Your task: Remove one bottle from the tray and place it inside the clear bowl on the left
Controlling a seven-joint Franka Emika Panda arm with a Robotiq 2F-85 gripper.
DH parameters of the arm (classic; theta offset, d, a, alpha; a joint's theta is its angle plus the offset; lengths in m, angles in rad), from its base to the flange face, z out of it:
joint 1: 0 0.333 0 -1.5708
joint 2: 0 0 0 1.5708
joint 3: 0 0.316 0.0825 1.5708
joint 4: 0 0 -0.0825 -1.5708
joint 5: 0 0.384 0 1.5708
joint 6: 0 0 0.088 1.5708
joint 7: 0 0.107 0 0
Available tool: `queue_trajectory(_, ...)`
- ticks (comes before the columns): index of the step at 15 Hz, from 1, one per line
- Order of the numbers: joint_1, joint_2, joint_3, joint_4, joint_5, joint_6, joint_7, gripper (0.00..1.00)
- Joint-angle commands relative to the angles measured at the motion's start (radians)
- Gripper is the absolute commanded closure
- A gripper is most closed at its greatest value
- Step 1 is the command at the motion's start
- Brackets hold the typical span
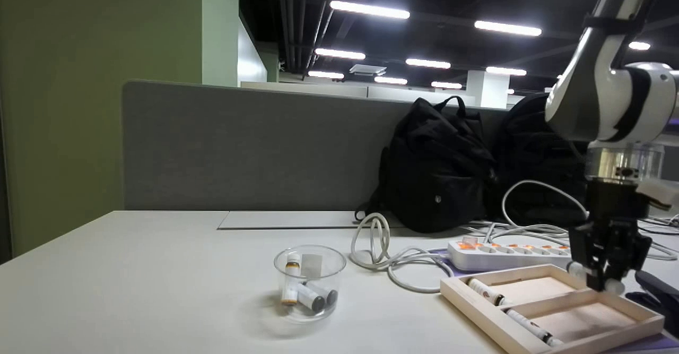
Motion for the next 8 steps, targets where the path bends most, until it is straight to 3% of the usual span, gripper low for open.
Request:
queue_trajectory(1, -0.029, -0.195, 0.062, 0.007, -0.072, -0.160, 0.117, 0.93)
queue_trajectory(5, 0.045, -0.313, 0.134, 0.068, -0.003, -0.244, 0.141, 0.93)
queue_trajectory(8, 0.136, -0.329, 0.197, 0.141, 0.054, -0.273, 0.188, 0.93)
